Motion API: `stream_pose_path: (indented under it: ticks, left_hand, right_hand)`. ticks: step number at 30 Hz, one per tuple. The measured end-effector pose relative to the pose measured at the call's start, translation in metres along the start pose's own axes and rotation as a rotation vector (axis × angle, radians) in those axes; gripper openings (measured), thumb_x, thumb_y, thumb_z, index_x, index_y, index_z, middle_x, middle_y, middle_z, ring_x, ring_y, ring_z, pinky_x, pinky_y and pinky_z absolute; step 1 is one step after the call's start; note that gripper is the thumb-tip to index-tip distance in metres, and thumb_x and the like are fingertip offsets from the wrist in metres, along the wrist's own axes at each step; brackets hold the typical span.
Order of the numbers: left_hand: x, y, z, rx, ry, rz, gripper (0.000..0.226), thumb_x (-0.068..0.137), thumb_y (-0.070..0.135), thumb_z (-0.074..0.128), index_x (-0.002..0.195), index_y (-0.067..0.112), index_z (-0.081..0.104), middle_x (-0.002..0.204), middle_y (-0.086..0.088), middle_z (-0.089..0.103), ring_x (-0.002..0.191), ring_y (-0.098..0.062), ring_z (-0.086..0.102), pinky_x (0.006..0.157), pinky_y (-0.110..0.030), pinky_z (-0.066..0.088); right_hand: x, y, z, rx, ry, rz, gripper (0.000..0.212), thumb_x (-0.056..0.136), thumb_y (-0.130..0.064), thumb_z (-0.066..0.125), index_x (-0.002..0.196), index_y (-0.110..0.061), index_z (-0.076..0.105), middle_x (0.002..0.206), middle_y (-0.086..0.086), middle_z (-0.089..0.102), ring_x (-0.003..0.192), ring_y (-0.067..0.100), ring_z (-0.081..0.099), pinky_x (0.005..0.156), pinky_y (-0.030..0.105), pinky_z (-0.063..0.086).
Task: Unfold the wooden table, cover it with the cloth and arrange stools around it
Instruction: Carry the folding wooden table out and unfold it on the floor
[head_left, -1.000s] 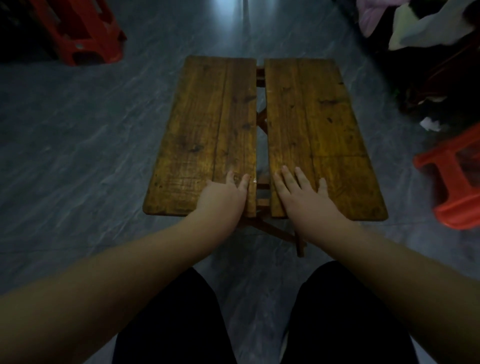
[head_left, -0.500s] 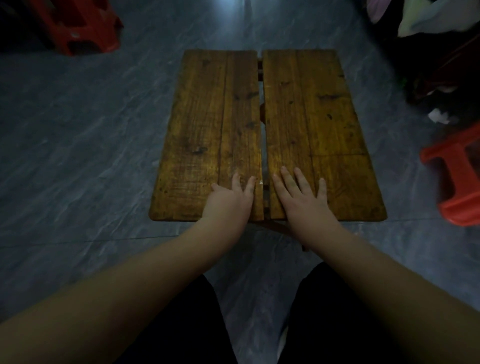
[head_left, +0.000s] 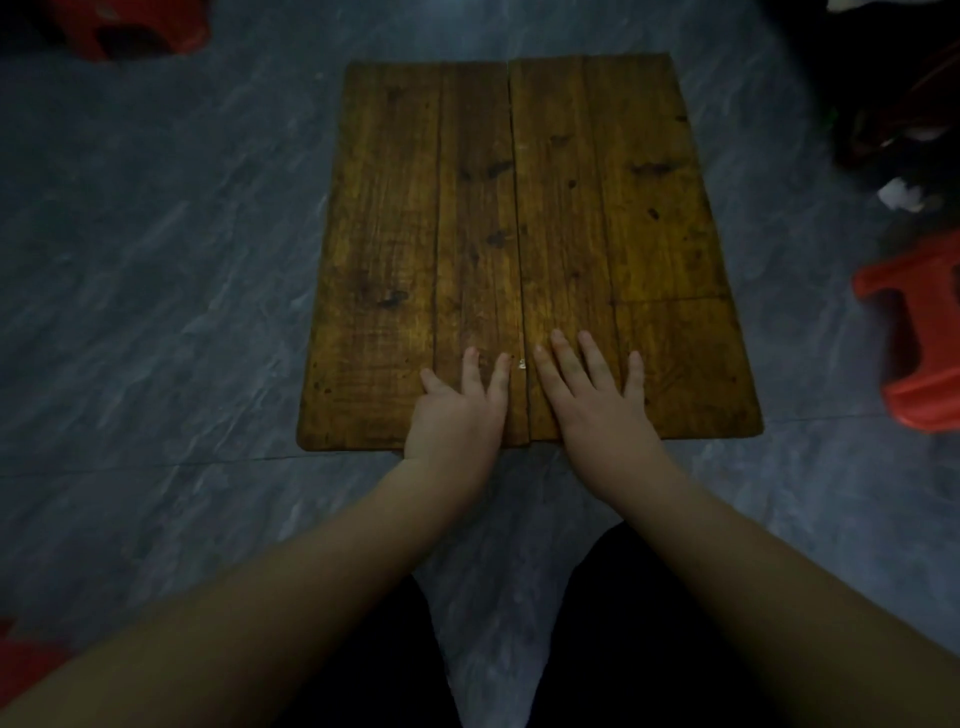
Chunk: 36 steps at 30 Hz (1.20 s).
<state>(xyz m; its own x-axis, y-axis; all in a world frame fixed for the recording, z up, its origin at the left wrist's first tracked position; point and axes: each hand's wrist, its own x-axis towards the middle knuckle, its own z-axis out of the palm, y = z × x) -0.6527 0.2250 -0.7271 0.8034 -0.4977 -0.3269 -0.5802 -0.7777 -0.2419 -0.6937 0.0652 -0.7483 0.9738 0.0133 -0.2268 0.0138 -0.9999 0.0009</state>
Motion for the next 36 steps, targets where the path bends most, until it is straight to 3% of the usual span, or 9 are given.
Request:
stream_pose_path:
  ticks: [6,10,16,19,21,24,26,31,36]
  left_hand:
    - [-0.002,-0.002,-0.021,-0.078,-0.168,-0.003,0.079,0.104,0.026,0.042,0.154,0.018,-0.019,0.163,-0.020,-0.006,0.139,-0.056,0.027,0.078,-0.042,0.055]
    - [-0.003,-0.005,-0.028,-0.132,-0.244,-0.019,0.081,0.103,0.031,0.041,0.153,0.021,-0.022,0.164,-0.016,-0.012,0.143,-0.054,0.019,0.086,-0.043,0.052]
    - [-0.007,-0.005,-0.041,-0.222,-0.334,-0.072,0.077,0.104,0.030,0.038,0.154,0.029,-0.020,0.165,-0.007,-0.015,0.147,-0.048,0.010,0.088,-0.044,0.050]
    - [-0.010,-0.005,-0.048,-0.270,-0.380,-0.108,0.080,0.102,0.038,0.042,0.155,0.032,-0.017,0.165,-0.005,-0.015,0.148,-0.045,0.005,0.103,-0.051,0.039]
    - [-0.010,-0.005,-0.054,-0.327,-0.412,-0.127,0.082,0.100,0.043,0.044,0.155,0.033,-0.015,0.165,-0.006,-0.015,0.149,-0.044,-0.002,0.113,-0.060,0.023]
    - [-0.009,-0.001,-0.055,-0.378,-0.351,-0.101,0.089,0.095,0.053,0.046,0.154,0.035,-0.018,0.164,-0.008,-0.020,0.149,-0.039,-0.015,0.113,-0.071,0.001]
    - [-0.006,0.003,-0.048,-0.416,-0.288,-0.090,0.098,0.090,0.060,0.052,0.151,0.039,-0.023,0.161,-0.006,-0.027,0.147,-0.039,-0.022,0.111,-0.074,-0.005]
    - [-0.006,0.003,-0.026,-0.414,-0.304,-0.044,0.112,0.083,0.066,0.060,0.147,0.045,-0.029,0.158,-0.005,-0.036,0.145,-0.037,-0.030,0.107,-0.078,-0.003]
    - [-0.009,-0.010,-0.016,-0.401,-0.248,-0.067,0.104,0.083,0.072,0.052,0.149,0.046,-0.023,0.162,-0.006,-0.026,0.146,-0.039,-0.026,0.105,-0.080,-0.003]
  right_hand:
    - [0.002,0.004,-0.018,0.095,-0.159,0.001,0.106,0.087,-0.020,0.063,0.154,-0.026,-0.020,0.162,-0.001,-0.027,0.148,0.026,-0.025,0.114,0.069,-0.006]
    - [0.003,0.008,-0.025,0.145,-0.252,-0.002,0.113,0.084,-0.035,0.068,0.153,-0.028,-0.020,0.162,-0.003,-0.028,0.148,0.025,-0.027,0.112,0.067,-0.013]
    - [0.000,0.016,-0.038,0.215,-0.285,-0.040,0.099,0.089,-0.041,0.064,0.157,-0.028,-0.006,0.165,-0.003,-0.014,0.151,0.023,-0.015,0.115,0.060,-0.010]
    - [-0.019,0.030,-0.043,0.203,-0.288,-0.041,0.092,0.091,-0.032,0.063,0.158,-0.026,0.001,0.167,0.002,-0.005,0.152,0.025,-0.008,0.119,0.054,-0.002]
    - [-0.034,0.043,-0.045,0.191,-0.299,0.000,0.091,0.091,-0.029,0.062,0.158,-0.026,0.002,0.167,0.003,-0.004,0.152,0.027,-0.007,0.121,0.057,0.002]
    - [-0.047,0.063,-0.045,0.147,-0.274,0.025,0.094,0.086,-0.028,0.067,0.159,-0.027,0.007,0.166,0.006,0.002,0.152,0.031,-0.001,0.118,0.062,0.011]
    - [-0.047,0.073,-0.041,0.108,-0.269,0.030,0.102,0.079,-0.033,0.074,0.159,-0.027,0.010,0.166,0.008,0.006,0.151,0.034,0.004,0.116,0.065,0.016]
    - [-0.045,0.079,-0.031,0.053,-0.277,0.044,0.108,0.076,-0.050,0.074,0.159,-0.030,0.007,0.166,0.009,0.004,0.150,0.039,0.004,0.111,0.071,0.017]
    - [-0.039,0.079,-0.032,0.047,-0.273,0.132,0.106,0.076,-0.048,0.076,0.158,-0.032,0.011,0.165,0.010,0.010,0.149,0.041,0.009,0.108,0.074,0.019]
